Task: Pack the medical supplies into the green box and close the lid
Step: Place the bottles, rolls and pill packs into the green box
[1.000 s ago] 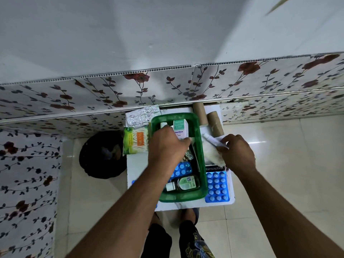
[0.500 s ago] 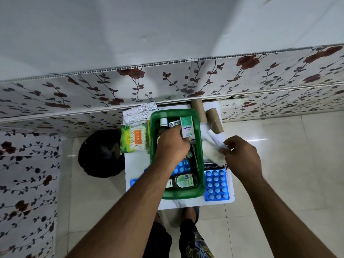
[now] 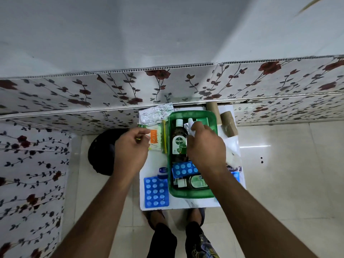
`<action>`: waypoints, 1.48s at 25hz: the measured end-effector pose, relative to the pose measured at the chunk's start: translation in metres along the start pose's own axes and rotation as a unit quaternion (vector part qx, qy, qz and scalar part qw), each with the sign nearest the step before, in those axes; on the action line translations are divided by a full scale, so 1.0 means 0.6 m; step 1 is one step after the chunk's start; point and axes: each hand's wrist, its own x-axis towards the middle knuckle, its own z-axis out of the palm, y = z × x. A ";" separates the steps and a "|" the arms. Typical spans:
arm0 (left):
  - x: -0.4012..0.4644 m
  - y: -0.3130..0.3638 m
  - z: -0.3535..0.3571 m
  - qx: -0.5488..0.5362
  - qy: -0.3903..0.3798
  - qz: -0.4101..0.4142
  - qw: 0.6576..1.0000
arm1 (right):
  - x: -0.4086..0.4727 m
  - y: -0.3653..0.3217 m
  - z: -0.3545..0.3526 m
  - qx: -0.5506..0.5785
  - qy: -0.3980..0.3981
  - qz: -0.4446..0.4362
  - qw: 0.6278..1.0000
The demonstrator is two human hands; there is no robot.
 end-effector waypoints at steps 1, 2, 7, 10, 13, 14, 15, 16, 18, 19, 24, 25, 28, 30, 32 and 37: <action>0.005 -0.019 -0.006 0.006 0.000 -0.003 1.000 | 0.006 -0.002 0.012 -0.038 -0.007 -0.009 0.999; 0.008 -0.035 -0.010 0.011 0.000 -0.004 1.000 | 0.010 -0.003 0.021 -0.068 -0.011 -0.015 0.998; 0.006 -0.069 -0.021 0.027 0.000 0.009 1.000 | 0.001 -0.008 0.010 -0.126 -0.009 -0.047 0.991; 0.020 -0.067 -0.028 0.053 0.008 0.012 0.998 | -0.017 0.004 -0.043 -0.048 0.087 -0.020 0.995; 0.062 -0.085 -0.014 0.117 -0.025 -0.061 0.991 | 0.002 0.076 -0.074 0.068 0.165 0.119 0.977; 0.071 -0.089 -0.004 0.137 -0.048 -0.088 0.985 | 0.017 0.107 -0.068 0.072 0.161 0.153 0.972; 0.078 -0.095 0.006 0.152 -0.062 -0.104 0.981 | 0.031 0.132 -0.057 0.060 0.137 0.174 0.973; 0.080 -0.097 0.016 0.157 -0.067 -0.112 0.979 | 0.044 0.151 -0.044 0.043 0.099 0.186 0.977; 0.080 -0.097 0.032 0.153 -0.053 -0.107 0.981 | 0.065 0.170 -0.017 0.025 0.038 0.190 0.981; 0.080 -0.093 0.037 0.148 -0.039 -0.099 0.983 | 0.074 0.174 -0.007 0.030 0.024 0.187 0.982; 0.077 -0.084 0.040 0.119 0.002 -0.095 0.988 | 0.087 0.175 0.010 0.050 0.036 0.198 0.978; 0.072 -0.082 0.038 0.105 0.011 -0.099 0.989 | 0.083 0.173 0.008 0.056 0.038 0.202 0.977; 0.042 -0.060 0.012 0.069 0.062 -0.098 0.991 | 0.066 0.162 -0.008 0.081 0.052 0.210 0.973; 0.012 -0.031 -0.022 0.048 0.105 -0.055 0.992 | 0.049 0.155 -0.030 0.093 0.066 0.212 0.971; -0.020 0.011 -0.051 -0.005 0.082 -0.004 0.997 | 0.029 0.148 -0.050 0.115 0.083 0.207 0.968; -0.096 0.065 0.041 0.073 -0.206 0.057 0.974 | -0.023 0.138 -0.073 0.190 0.097 0.202 0.956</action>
